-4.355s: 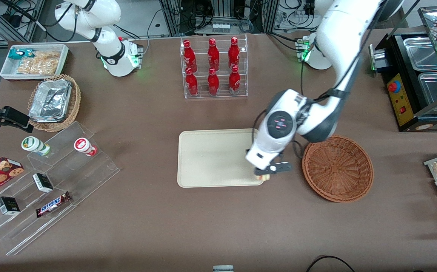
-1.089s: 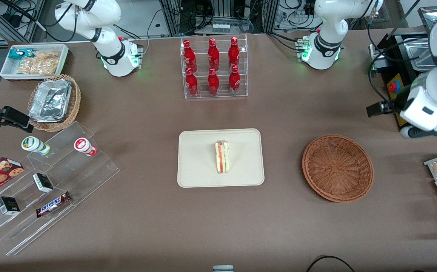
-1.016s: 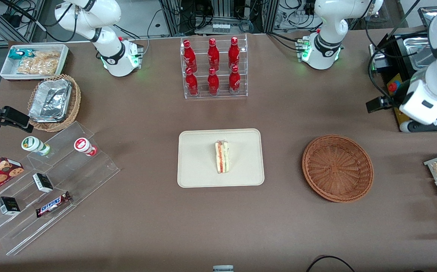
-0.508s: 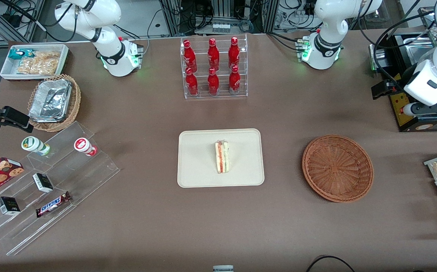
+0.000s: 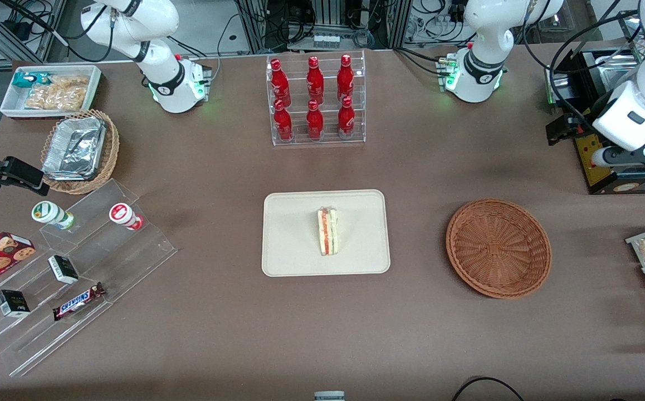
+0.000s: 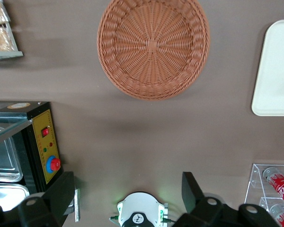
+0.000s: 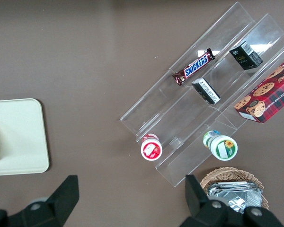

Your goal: Place sandwich from basket to tray

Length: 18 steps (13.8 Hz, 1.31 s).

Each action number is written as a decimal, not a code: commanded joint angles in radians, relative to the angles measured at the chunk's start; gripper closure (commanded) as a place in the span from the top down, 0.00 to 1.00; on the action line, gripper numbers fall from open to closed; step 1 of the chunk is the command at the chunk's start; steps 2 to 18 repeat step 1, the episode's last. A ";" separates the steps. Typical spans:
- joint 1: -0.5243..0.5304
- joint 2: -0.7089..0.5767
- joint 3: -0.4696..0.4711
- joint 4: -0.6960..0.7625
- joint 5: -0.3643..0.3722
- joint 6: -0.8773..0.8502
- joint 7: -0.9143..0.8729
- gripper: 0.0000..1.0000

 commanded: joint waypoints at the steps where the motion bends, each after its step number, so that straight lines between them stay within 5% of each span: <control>1: 0.009 -0.004 -0.005 0.037 0.004 -0.030 0.008 1.00; 18: 0.009 -0.004 -0.005 0.037 0.004 -0.030 0.008 1.00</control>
